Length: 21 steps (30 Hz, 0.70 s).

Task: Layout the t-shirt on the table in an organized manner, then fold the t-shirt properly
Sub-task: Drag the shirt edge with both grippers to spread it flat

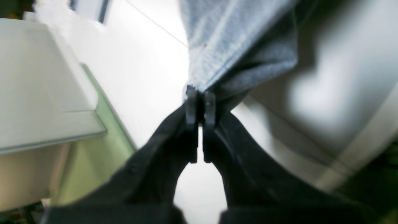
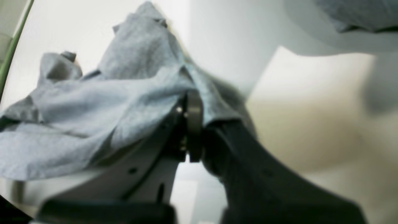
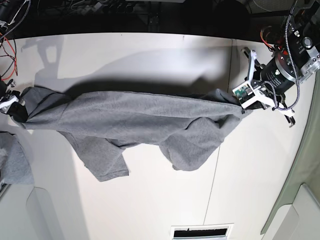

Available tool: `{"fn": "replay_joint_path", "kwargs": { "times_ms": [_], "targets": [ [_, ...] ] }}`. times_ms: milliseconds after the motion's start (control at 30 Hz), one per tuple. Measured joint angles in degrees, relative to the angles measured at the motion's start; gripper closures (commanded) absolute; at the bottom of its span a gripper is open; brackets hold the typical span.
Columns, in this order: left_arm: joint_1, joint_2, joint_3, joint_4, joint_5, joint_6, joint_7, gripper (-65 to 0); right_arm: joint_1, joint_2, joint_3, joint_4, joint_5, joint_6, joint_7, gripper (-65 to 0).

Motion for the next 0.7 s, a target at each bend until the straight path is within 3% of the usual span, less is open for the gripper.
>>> {"fn": "replay_joint_path", "kwargs": {
  "times_ms": [100,200,367,400,467,500,567,700],
  "targets": [
    [4.26,0.04,0.07,0.00,-0.98,-4.33,1.18,0.0,-3.65,0.52,0.04,0.00,-0.35,-0.02,0.07,0.0],
    [8.04,0.02,0.09,-0.02,-3.17,-6.51,1.66,-0.4,-7.67,0.13,0.04,-0.02,-0.57,0.09,0.50,0.0],
    [10.62,0.39,0.07,-0.31,-5.05,-7.45,1.79,-24.2,-11.93,0.20,0.00,-0.02,-0.83,0.17,2.40,0.0],
    [10.60,0.55,0.07,-0.46,-5.03,-7.32,1.66,-26.3,-12.28,0.20,0.00,-0.02,-0.81,0.17,2.43,-6.5],
    [10.56,0.87,0.07,-0.50,-5.03,-5.11,1.31,-26.7,-12.26,0.20,0.00,-0.02,-0.87,0.15,2.71,-22.4],
    [10.38,1.01,0.07,-0.52,-4.98,-3.98,1.20,-26.7,-12.11,0.22,0.00,0.00,-0.79,0.15,3.56,-26.9],
    [9.57,1.01,0.07,-0.52,-4.28,-2.19,0.98,-26.6,-11.21,0.20,0.55,0.42,-0.87,0.15,3.48,-27.9],
    [6.47,0.98,-0.48,-0.57,1.46,5.73,0.31,-26.5,-8.22,0.20,4.94,5.14,-0.81,0.11,4.07,-27.9]
  ]
}}
